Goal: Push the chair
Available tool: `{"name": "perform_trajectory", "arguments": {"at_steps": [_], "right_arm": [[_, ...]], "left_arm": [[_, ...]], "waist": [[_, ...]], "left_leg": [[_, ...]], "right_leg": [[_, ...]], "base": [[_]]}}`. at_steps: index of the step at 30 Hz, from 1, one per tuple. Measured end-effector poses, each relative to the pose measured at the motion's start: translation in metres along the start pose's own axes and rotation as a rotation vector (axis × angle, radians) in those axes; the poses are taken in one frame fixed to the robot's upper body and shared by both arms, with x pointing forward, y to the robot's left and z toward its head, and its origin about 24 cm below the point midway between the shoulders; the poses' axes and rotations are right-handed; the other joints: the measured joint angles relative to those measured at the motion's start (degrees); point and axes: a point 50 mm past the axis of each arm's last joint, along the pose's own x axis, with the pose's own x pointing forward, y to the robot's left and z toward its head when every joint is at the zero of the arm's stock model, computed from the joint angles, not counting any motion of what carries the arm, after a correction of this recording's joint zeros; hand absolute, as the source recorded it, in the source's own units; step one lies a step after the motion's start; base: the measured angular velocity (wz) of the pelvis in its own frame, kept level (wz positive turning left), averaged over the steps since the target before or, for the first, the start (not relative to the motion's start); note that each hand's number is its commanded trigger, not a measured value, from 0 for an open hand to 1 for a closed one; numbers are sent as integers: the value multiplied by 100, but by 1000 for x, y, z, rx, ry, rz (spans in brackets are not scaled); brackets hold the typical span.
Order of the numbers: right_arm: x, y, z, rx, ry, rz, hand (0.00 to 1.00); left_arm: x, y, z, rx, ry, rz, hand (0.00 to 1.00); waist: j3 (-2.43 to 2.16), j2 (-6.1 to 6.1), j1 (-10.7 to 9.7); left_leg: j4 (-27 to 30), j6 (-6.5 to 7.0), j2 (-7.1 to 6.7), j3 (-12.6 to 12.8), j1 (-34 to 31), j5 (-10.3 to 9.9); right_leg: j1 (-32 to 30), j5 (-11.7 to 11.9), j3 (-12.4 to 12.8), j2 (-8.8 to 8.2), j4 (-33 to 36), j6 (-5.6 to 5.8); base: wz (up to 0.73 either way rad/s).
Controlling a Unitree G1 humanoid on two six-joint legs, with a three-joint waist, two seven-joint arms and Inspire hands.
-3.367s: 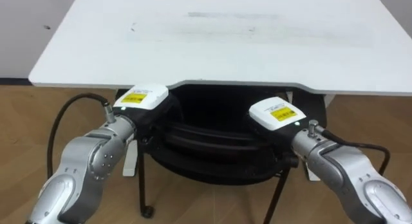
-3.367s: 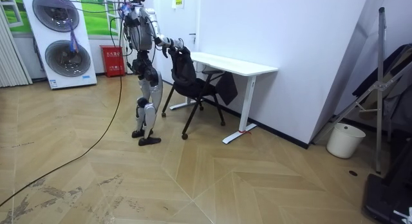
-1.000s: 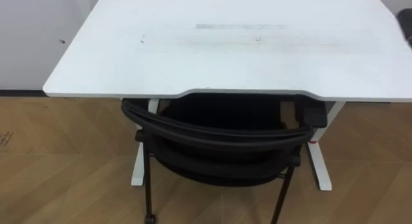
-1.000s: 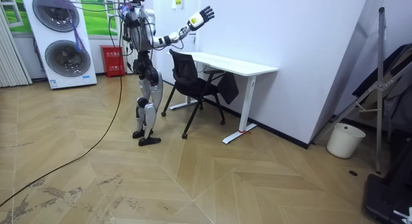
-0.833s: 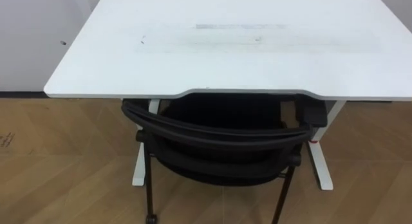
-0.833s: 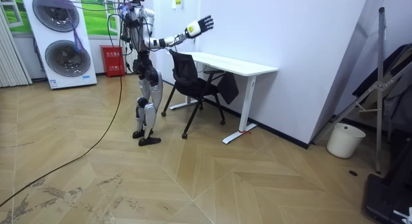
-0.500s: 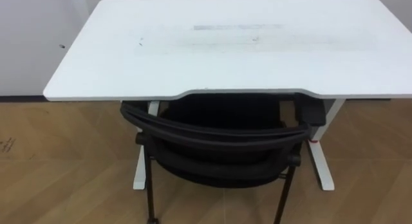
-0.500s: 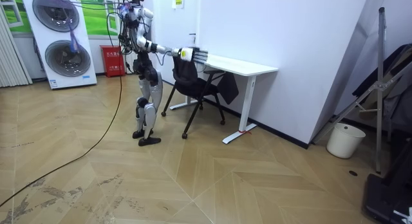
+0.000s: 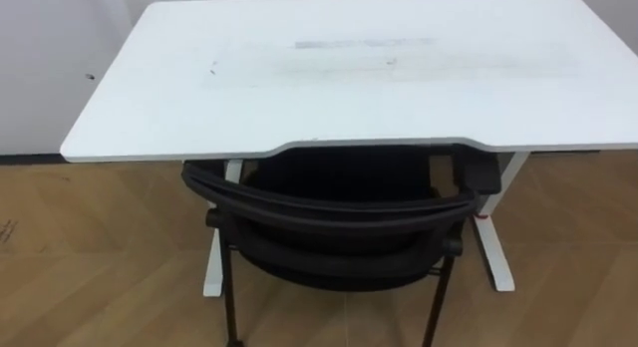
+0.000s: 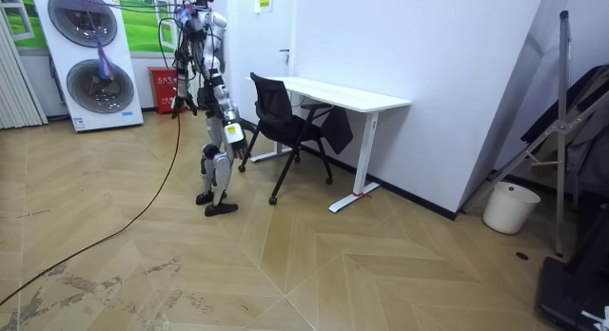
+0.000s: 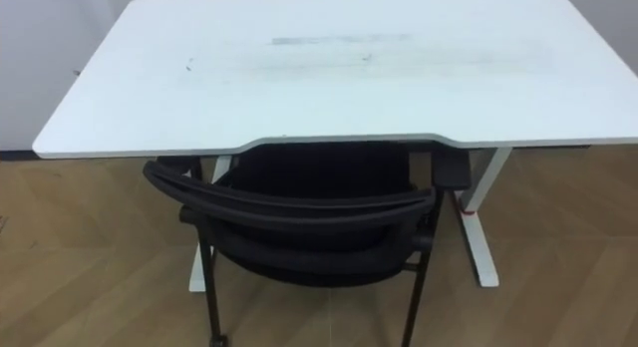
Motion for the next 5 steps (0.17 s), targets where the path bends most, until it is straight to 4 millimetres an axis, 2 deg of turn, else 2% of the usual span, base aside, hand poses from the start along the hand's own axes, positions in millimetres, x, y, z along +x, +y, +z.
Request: {"name": "perform_trajectory", "arguments": {"at_steps": [3, 5], "right_arm": [[2, 13, -6, -36, 81, 51, 0], [2, 26, -3, -69, 104, 114, 0]], "left_arm": [[0, -18, 7, 126, -6, -95, 0], [-1, -33, 17, 234, -28, -171, 0]], "waist": [[2, -64, -102], [16, -104, -151]], "left_leg": [[22, 3, -15, -30, -2, -1], [24, 4, -22, -33, -4, 0]], "right_leg": [[32, -2, -35, -14, -8, 4], [23, -3, -26, -4, -3, 5]], "base": [[6], [0]]}}
